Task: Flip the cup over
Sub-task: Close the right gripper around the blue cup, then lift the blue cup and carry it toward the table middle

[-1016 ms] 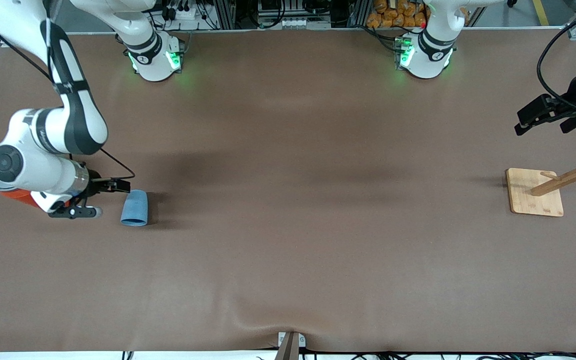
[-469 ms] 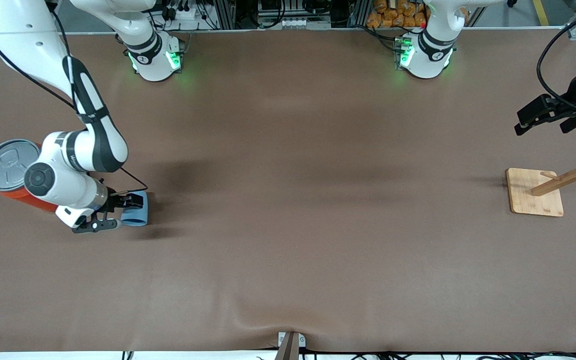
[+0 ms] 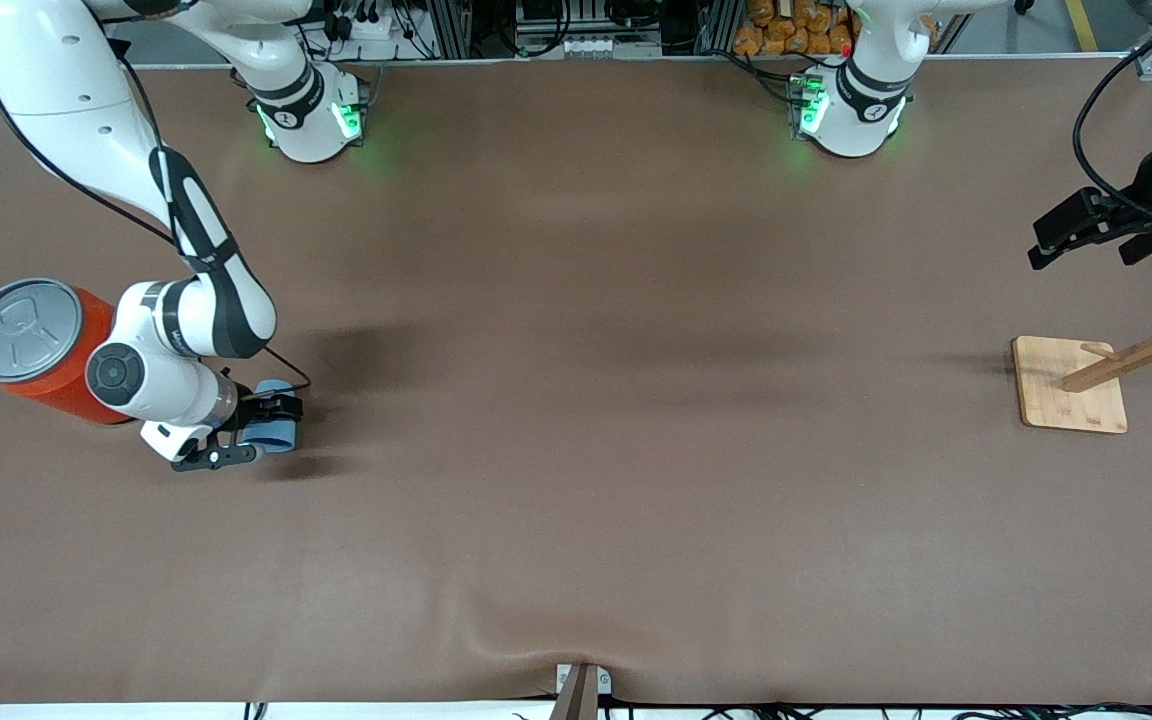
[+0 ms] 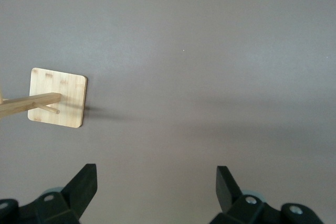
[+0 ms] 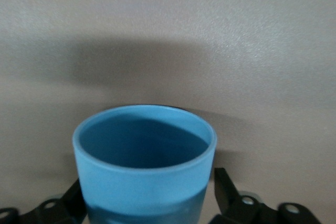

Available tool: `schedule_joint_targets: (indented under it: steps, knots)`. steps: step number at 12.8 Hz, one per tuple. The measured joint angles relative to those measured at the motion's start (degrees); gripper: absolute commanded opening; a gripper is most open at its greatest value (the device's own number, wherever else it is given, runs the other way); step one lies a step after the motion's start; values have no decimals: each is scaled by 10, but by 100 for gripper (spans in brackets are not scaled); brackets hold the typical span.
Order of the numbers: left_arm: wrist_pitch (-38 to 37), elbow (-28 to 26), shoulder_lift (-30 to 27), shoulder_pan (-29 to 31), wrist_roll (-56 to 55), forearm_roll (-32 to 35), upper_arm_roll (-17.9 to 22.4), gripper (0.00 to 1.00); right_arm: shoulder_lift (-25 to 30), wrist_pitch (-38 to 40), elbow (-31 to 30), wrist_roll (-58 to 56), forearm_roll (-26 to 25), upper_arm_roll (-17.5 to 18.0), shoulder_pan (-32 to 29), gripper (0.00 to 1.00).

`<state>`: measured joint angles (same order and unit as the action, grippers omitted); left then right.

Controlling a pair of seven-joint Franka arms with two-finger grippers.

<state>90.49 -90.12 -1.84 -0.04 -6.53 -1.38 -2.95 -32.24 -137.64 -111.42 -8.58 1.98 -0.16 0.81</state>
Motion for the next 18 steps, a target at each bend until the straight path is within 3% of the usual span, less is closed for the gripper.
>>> schedule_joint_targets:
  steps: [2,5,8,12,15,18]
  knots:
    - [0,0,0,0,0,0,0,100,-1,1,0,-4,0,1,2,62]
    - [0,0,0,0,0,0,0,100,16,7,-8,-25,-1,3,32,60]
    - [-1,0,0,0,0,0,0,100,81,77,-9,-58,-1,10,79,57]
    - [-2,0,0,0,0,0,0,100,141,92,1,-171,4,64,91,54]
    - [-3,0,1,0,0,-9,0,100,138,84,32,-220,5,115,96,53]
    - [-3,0,2,0,0,-10,0,100,121,43,59,-252,4,132,141,54]
